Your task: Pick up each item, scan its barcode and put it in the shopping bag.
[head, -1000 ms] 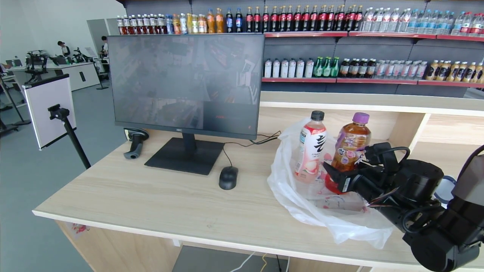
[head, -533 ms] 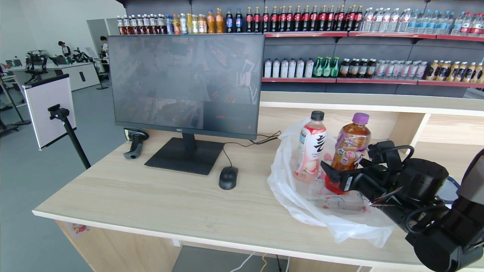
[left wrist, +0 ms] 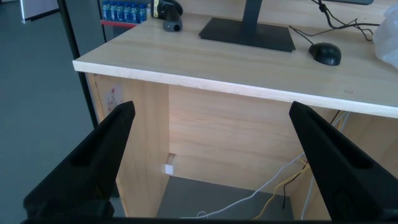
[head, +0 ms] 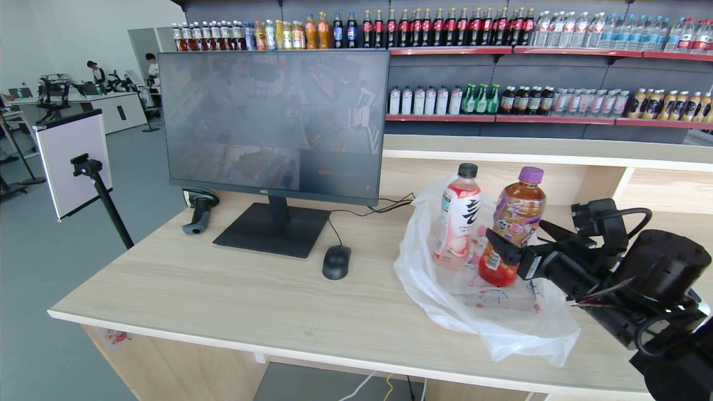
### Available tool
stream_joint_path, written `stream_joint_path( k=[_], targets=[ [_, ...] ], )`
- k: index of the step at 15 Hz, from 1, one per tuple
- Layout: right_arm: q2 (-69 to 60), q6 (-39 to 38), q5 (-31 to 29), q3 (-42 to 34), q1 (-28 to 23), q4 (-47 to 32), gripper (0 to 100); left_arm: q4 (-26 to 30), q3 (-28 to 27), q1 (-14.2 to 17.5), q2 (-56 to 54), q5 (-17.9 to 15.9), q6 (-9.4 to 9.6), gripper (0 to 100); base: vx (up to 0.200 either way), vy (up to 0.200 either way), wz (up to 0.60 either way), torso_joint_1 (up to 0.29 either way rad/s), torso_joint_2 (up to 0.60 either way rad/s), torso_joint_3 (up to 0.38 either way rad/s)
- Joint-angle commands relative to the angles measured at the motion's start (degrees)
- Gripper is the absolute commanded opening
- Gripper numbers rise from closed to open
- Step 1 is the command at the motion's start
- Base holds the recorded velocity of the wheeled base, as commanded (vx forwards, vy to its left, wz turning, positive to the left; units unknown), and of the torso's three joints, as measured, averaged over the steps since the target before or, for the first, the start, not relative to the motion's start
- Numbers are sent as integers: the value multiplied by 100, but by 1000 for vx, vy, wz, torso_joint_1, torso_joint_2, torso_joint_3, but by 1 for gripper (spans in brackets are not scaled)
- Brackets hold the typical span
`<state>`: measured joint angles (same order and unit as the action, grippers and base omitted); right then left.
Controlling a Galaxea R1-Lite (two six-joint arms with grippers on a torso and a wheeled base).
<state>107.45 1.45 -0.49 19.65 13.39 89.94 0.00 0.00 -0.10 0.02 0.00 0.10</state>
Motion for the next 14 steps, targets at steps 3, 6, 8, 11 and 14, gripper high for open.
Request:
stream_joint_path(
  k=[3,6,8,11,14],
  targets=[
    [-2228,31,5,-1763,173,6,100,0,0,1,-2,0,-1,100,0,0,0,0,0,0],
    [-3529,31,-4,-1965,323,-38,100,0,0,1,-2,0,8,100,0,0,0,0,0,0],
    [-4276,145,-30,-1965,410,-363,100,0,0,1,-2,0,-10,100,0,0,0,0,0,0],
    [-5735,497,-13,-1965,437,-2666,100,0,0,1,-2,0,8,100,0,0,0,0,0,0],
    [-7633,602,14,-1965,577,-5654,100,0,0,1,-2,0,-1,100,0,0,0,0,0,0]
  ],
)
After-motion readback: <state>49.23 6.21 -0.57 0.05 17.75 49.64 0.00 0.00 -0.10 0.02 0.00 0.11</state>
